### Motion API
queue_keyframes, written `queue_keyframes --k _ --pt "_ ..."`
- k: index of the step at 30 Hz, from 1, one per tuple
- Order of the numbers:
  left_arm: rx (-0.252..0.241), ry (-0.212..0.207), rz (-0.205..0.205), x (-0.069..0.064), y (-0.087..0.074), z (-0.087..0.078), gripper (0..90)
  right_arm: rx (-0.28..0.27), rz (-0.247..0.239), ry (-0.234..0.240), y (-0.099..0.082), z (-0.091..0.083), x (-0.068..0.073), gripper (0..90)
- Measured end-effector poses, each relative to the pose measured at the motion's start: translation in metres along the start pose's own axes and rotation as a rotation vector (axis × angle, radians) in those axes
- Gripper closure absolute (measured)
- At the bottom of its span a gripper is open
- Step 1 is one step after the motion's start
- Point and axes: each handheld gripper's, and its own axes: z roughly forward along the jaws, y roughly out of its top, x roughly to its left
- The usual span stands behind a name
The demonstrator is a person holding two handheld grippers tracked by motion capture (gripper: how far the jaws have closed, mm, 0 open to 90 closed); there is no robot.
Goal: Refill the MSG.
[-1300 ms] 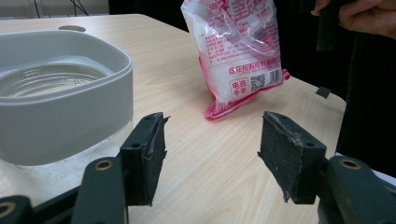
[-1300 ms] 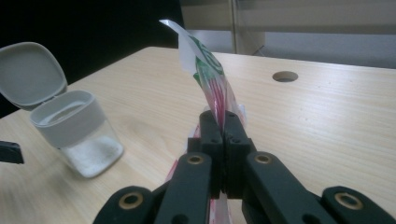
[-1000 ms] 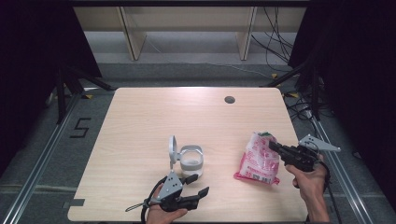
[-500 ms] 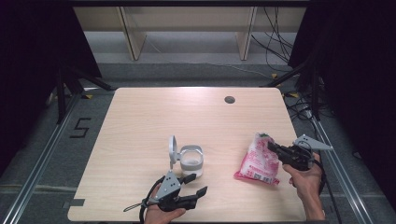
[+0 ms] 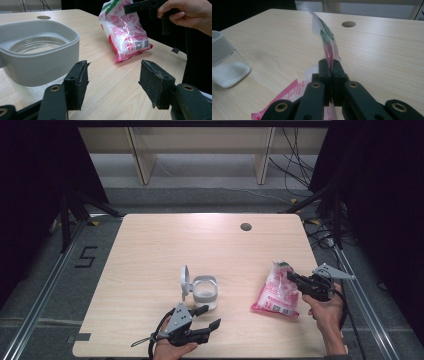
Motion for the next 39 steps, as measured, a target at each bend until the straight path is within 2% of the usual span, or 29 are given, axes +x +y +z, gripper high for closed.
queue_keyframes --k 1,2,3,4,5,6,7,9,10,12,13,14,15,16,17,20,23,24,25,27,28,29,30,31,34,35,36,37,39 --pt "-0.010 -0.008 0.000 0.001 0.000 0.000 39.0 0.010 0.013 0.009 -0.001 -0.001 0.000 89.3" --pt "-0.006 -0.008 0.036 0.004 0.001 -0.001 39.0 0.007 0.006 0.010 -0.001 0.001 -0.003 89.1" --pt "0.001 0.002 0.036 0.005 0.001 -0.002 39.0 0.004 0.052 0.001 -0.001 0.001 0.000 89.0" --pt "0.001 0.002 0.036 0.005 0.001 -0.002 39.0 0.004 0.052 0.001 -0.001 0.001 0.000 89.0" --pt "-0.002 0.006 0.023 0.005 0.001 -0.003 39.0 -0.005 0.020 -0.011 -0.001 0.003 -0.003 88.9" --pt "-0.012 -0.004 0.033 0.006 0.001 -0.003 39.0 0.002 0.038 -0.025 -0.002 0.004 -0.001 88.8" --pt "-0.013 0.012 -0.004 0.004 0.000 -0.003 38.9 0.003 0.008 -0.020 -0.002 0.003 -0.003 88.8" --pt "0.001 0.021 0.001 0.005 0.001 -0.004 38.9 0.002 0.000 -0.032 -0.002 0.004 -0.004 88.3" --pt "0.002 0.024 0.004 0.006 0.001 -0.004 38.8 0.016 0.041 -0.049 -0.002 0.005 -0.002 88.1" --pt "-0.009 0.015 0.002 0.007 0.001 -0.004 38.8 0.012 0.037 -0.057 -0.003 0.005 -0.002 88.0" --pt "-0.010 0.014 0.033 0.009 0.002 -0.006 38.7 0.022 0.023 -0.045 -0.003 0.003 -0.005 87.9" --pt "-0.007 0.027 -0.004 0.008 0.002 -0.007 38.7 0.023 0.031 -0.042 -0.003 0.003 -0.005 87.8" --pt "-0.014 0.027 0.005 0.010 0.002 -0.007 38.7 0.012 0.027 -0.037 -0.004 0.005 -0.007 87.6" --pt "-0.001 0.028 0.031 0.012 0.003 -0.009 38.6 0.014 0.059 -0.044 -0.004 0.004 -0.005 87.6" --pt "-0.011 0.031 0.010 0.012 0.003 -0.010 38.6 0.019 0.066 -0.039 -0.004 0.004 -0.004 87.4" --pt "-0.010 0.053 -0.009 0.016 0.005 -0.015 38.5 0.026 0.069 -0.050 -0.005 0.004 -0.004 86.2" --pt "-0.027 0.058 -0.010 0.020 0.006 -0.020 38.5 0.015 0.028 -0.065 -0.006 0.005 -0.007 85.2" --pt "-0.023 0.064 -0.011 0.021 0.006 -0.022 38.5 0.031 0.035 -0.079 -0.006 0.006 -0.008 84.8" --pt "-0.017 0.073 -0.010 0.022 0.007 -0.024 38.4 0.043 0.068 -0.085 -0.006 0.005 -0.006 84.2" --pt "-0.026 0.069 -0.011 0.024 0.007 -0.025 38.4 0.040 0.035 -0.104 -0.006 0.005 -0.008 82.9" --pt "-0.018 0.080 -0.007 0.025 0.008 -0.027 38.4 0.047 0.045 -0.109 -0.006 0.005 -0.006 82.0" --pt "-0.032 0.075 -0.013 0.026 0.008 -0.027 38.4 0.054 0.065 -0.111 -0.006 0.005 -0.005 81.5" --pt "-0.020 0.084 -0.011 0.026 0.008 -0.029 38.4 0.054 0.074 -0.091 -0.007 0.004 -0.004 80.9" --pt "-0.024 0.079 -0.012 0.027 0.008 -0.029 38.3 0.054 0.072 -0.084 -0.006 0.003 -0.005 80.3" --pt "-0.014 0.085 -0.007 0.028 0.008 -0.030 38.3 0.060 0.035 -0.129 -0.007 0.005 -0.008 77.7" --pt "-0.015 0.085 -0.008 0.029 0.008 -0.031 38.2 0.061 0.084 -0.128 -0.007 0.004 -0.005 77.4" --pt "-0.015 0.085 -0.008 0.029 0.008 -0.031 38.2 0.061 0.084 -0.128 -0.007 0.004 -0.005 77.4" --pt "-0.015 0.097 -0.015 0.030 0.008 -0.032 38.2 0.067 0.056 -0.136 -0.008 0.003 -0.008 76.1" --pt "-0.006 0.105 -0.003 0.032 0.007 -0.034 38.3 0.071 0.044 -0.145 -0.007 0.002 -0.009 74.4"
